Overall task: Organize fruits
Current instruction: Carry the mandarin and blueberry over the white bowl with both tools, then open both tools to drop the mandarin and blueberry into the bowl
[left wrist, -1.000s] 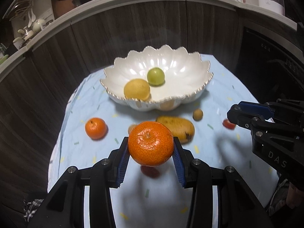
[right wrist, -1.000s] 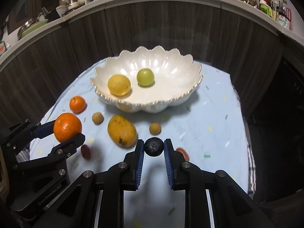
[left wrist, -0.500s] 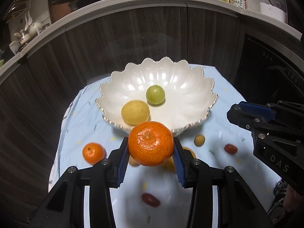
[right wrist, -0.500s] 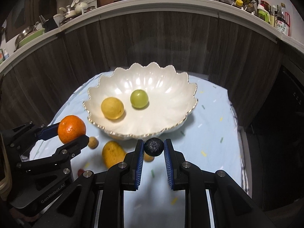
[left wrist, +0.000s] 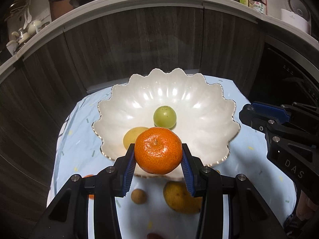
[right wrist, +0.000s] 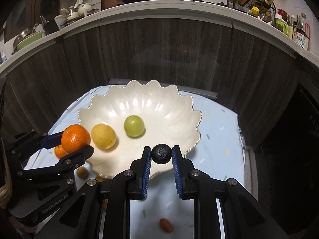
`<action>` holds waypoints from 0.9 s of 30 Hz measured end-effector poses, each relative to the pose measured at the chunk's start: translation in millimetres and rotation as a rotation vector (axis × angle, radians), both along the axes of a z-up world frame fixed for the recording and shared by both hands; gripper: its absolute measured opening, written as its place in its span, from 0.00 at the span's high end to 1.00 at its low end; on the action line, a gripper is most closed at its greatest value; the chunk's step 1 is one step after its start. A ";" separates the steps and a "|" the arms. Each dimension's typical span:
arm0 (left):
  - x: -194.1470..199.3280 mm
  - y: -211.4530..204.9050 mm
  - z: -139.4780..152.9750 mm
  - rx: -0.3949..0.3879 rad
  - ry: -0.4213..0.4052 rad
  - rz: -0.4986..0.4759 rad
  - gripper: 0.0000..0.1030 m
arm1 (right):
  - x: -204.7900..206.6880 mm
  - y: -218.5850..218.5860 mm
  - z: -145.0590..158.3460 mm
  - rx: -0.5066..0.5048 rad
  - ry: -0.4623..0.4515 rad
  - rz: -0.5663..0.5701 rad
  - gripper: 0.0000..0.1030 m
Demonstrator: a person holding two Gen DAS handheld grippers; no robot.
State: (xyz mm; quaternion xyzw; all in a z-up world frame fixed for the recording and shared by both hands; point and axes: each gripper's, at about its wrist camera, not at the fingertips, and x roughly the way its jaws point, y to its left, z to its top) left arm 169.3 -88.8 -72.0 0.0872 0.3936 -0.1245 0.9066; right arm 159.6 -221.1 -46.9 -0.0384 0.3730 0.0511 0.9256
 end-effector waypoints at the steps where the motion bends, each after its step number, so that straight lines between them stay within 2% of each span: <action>1: 3.1 -0.9 -0.7 -0.002 0.002 0.004 0.59 | 4.6 -1.3 -0.5 -0.002 0.000 0.001 0.78; 12: 27.4 -15.0 -12.7 -0.037 0.044 0.023 0.59 | 41.0 -12.9 -12.1 0.024 0.047 0.007 0.78; 27: 38.3 -21.0 -27.5 -0.008 0.086 0.018 0.58 | 57.0 -14.5 -31.0 0.030 0.106 0.014 0.78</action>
